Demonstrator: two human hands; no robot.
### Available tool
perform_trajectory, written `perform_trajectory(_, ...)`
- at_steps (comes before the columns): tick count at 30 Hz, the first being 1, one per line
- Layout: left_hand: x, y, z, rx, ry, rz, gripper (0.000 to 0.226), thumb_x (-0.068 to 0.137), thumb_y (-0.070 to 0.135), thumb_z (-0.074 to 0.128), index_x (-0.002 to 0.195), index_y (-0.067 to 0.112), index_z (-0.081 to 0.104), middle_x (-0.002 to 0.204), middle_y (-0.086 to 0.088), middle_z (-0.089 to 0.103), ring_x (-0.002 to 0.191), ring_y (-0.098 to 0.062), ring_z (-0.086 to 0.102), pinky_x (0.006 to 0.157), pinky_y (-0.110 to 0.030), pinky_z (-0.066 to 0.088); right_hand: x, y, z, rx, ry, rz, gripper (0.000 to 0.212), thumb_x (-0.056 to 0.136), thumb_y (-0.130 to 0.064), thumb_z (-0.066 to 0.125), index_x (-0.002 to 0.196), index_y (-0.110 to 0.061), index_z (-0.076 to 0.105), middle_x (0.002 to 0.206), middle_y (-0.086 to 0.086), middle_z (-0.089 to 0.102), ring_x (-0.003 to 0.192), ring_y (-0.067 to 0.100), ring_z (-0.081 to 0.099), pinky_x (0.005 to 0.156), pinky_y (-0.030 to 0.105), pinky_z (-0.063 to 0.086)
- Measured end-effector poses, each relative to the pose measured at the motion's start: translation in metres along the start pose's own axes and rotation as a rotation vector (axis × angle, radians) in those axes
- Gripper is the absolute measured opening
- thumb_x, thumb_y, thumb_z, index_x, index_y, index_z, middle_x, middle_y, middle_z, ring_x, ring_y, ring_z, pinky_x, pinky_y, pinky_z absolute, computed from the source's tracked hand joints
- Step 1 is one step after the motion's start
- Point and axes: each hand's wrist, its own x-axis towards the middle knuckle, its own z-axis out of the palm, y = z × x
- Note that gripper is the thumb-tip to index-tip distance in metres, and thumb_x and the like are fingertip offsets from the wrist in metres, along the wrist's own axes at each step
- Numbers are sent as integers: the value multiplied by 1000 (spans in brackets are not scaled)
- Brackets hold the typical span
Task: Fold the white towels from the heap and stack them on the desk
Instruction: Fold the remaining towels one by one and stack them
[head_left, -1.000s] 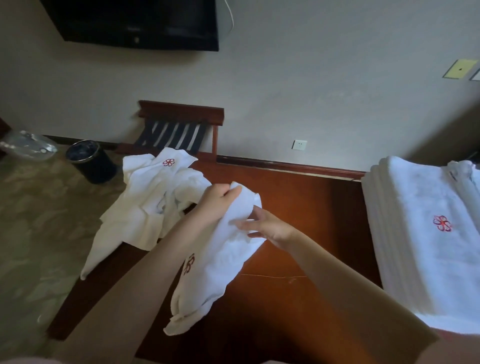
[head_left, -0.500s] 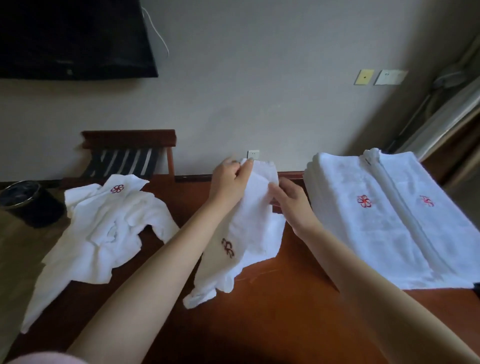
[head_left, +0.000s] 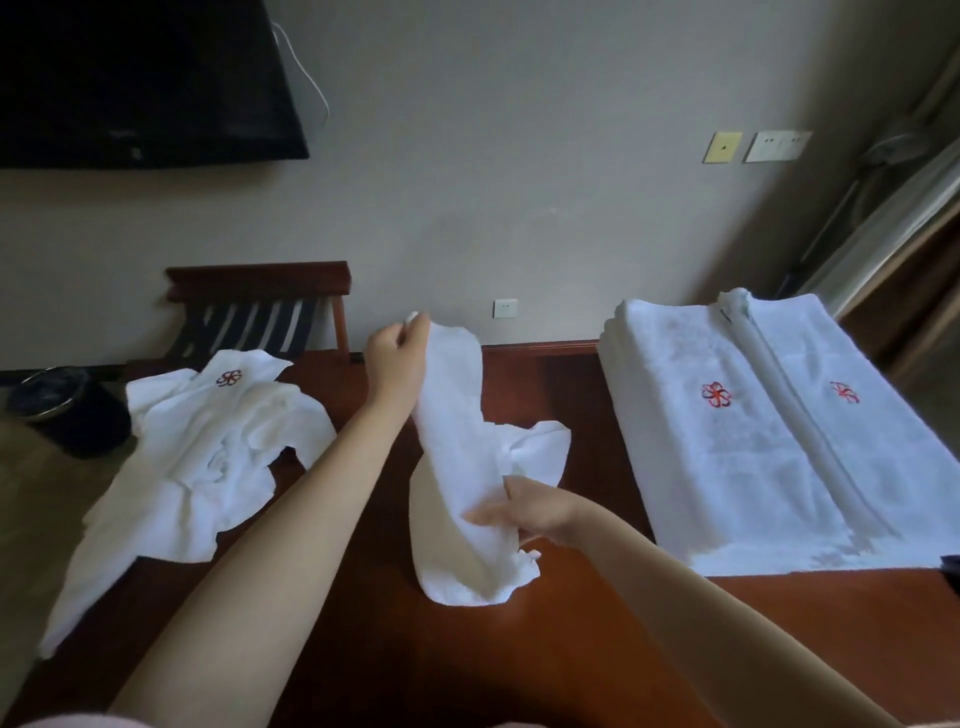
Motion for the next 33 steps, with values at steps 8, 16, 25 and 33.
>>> perform_trajectory(8,-3,-109,-76,961,-191,-156,27,94,25,49,112,5,43,103,-16,60,99,-36,58,72,-39,43,61,1,71,-348,-207,106,43,96,-26,55,137,-17,48,137,5,52,115,20,56,92,27,48)
perform_trajectory(16,-12,-139,-24,993,-710,-152,43,90,35,53,125,10,54,132,-8,50,118,-27,48,96,-41,45,74,45,1,-161,391,270,22,94,-19,56,110,-8,65,110,16,68,99,28,66,83,31,53)
perform_trajectory(25,-28,-184,14,1053,-866,-293,92,72,72,57,146,26,28,142,-8,38,127,-31,42,97,-40,42,70,89,-20,114,553,533,35,88,-48,57,99,-15,61,82,2,66,64,15,60,53,24,41)
perform_trajectory(33,-59,-169,20,1071,-944,-361,74,86,63,46,146,23,28,130,-11,52,112,-31,55,84,-35,43,103,64,-30,572,704,178,45,84,-35,71,113,-12,45,100,8,55,91,23,59,71,35,52)
